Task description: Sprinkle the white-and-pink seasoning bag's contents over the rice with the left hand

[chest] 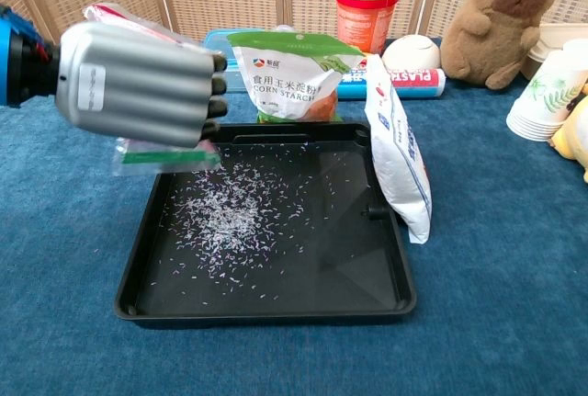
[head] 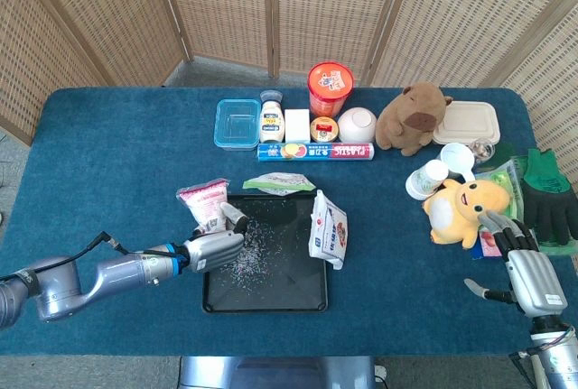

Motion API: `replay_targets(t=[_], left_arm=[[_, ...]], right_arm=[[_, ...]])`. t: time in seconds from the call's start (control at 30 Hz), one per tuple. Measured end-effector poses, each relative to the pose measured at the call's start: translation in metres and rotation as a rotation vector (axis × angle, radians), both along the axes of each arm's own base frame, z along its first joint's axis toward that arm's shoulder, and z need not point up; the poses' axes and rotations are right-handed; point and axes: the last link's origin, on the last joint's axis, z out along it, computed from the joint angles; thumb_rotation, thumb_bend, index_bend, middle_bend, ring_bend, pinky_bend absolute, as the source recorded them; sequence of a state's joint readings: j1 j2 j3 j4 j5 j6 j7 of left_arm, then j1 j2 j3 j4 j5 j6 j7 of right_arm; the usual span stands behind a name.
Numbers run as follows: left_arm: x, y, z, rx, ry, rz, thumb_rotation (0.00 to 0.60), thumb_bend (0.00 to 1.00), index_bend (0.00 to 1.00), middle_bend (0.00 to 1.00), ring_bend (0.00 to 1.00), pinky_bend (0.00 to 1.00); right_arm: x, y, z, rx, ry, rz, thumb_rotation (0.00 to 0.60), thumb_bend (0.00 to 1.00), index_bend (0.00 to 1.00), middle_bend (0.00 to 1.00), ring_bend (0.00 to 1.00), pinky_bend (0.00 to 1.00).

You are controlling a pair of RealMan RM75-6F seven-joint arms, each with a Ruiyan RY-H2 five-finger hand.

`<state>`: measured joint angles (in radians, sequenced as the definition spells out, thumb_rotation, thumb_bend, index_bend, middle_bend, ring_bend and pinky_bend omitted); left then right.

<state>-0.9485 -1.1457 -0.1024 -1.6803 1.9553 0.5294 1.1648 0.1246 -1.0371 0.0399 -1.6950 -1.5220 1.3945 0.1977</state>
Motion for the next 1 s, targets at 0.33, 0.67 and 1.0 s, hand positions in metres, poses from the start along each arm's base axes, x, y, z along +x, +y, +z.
replay_targets(t=[0.33, 0.67, 1.0], left_arm=[[-0.007, -0.003, -0.005, 0.057, 0.014, 0.034, 0.600, 0.35, 0.78, 0.62, 0.53, 0.51], [-0.003, -0.007, 0.003, 0.050, -0.297, 0.184, 0.600, 0.32, 0.86, 0.67, 0.53, 0.57], [-0.025, -0.007, 0.013, -0.010, -0.888, 0.544, 0.600, 0.32, 0.86, 0.67, 0.54, 0.58]], right_arm=[[0.000, 0.000, 0.001, -0.004, -0.003, 0.001, 0.566, 0.00, 0.00, 0.01, 0.04, 0.01], [0.001, 0.001, -0.001, 0.004, 0.003, 0.002, 0.567, 0.00, 0.00, 0.01, 0.04, 0.01], [0.002, 0.001, -0.005, 0.013, 0.013, 0.004, 0.567, 0.00, 0.00, 0.01, 0.04, 0.01]])
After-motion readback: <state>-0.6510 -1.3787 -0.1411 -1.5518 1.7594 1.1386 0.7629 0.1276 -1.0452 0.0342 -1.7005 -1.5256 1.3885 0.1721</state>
